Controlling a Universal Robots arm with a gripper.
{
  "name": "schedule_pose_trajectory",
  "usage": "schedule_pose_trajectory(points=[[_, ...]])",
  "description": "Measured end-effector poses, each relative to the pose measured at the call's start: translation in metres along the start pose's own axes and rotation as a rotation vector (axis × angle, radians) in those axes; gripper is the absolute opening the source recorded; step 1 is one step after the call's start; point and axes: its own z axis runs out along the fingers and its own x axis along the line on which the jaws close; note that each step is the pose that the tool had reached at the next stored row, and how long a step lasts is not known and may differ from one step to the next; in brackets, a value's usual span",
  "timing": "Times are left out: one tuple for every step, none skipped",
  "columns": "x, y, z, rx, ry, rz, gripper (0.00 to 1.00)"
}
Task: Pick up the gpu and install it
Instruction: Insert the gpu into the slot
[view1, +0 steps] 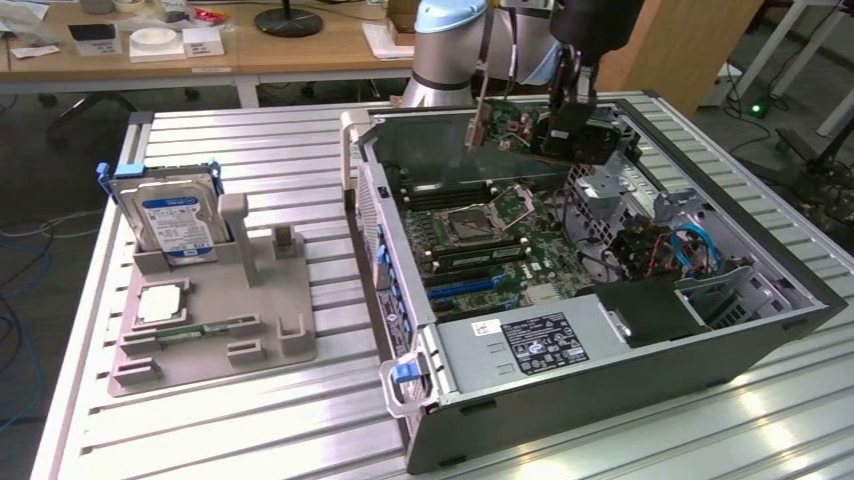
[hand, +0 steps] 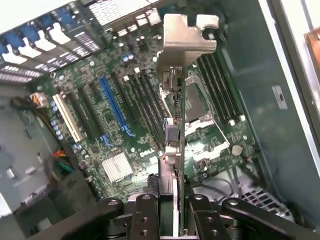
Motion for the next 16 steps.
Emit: schedule_pose_trajectory(points=[[0.0, 0.0, 0.0001, -0.0006, -0.0008, -0.018, 0.28], [0.0, 0.0, 0.0001, -0.0013, -0.0015, -0.036, 0.28], [0.0, 0.0, 0.0002, -0.0019, -0.0024, -0.054, 0.28], [0.0, 0.0, 0.0002, -0.0026, -0.0031, -0.073, 0.28], [0.0, 0.0, 0.0002, -0.0032, -0.0039, -0.091, 0.28], [0.0, 0.0, 0.0003, -0.0039, -0.0048, -0.109, 0.28], [0.0, 0.0, 0.0004, -0.0045, -0.0056, -0.127, 0.28], [0.0, 0.0, 0.0004, -0.0052, -0.0063, -0.145, 0.28], [0.0, 0.0, 0.0005, -0.0058, -0.0071, -0.163, 0.28], [0.0, 0.0, 0.0006, -0.0064, -0.0079, -0.181, 0.28], [0.0, 0.0, 0.0006, -0.0071, -0.0086, -0.199, 0.28], [0.0, 0.0, 0.0008, -0.0077, -0.0095, -0.218, 0.28], [0.0, 0.0, 0.0009, -0.0084, -0.0103, -0.236, 0.28], [0.0, 0.0001, 0.001, -0.0091, -0.0111, -0.254, 0.28], [0.0, 0.0, 0.0011, -0.0097, -0.0118, -0.272, 0.28], [0.0001, 0.0001, 0.0012, -0.0103, -0.0126, -0.289, 0.28]])
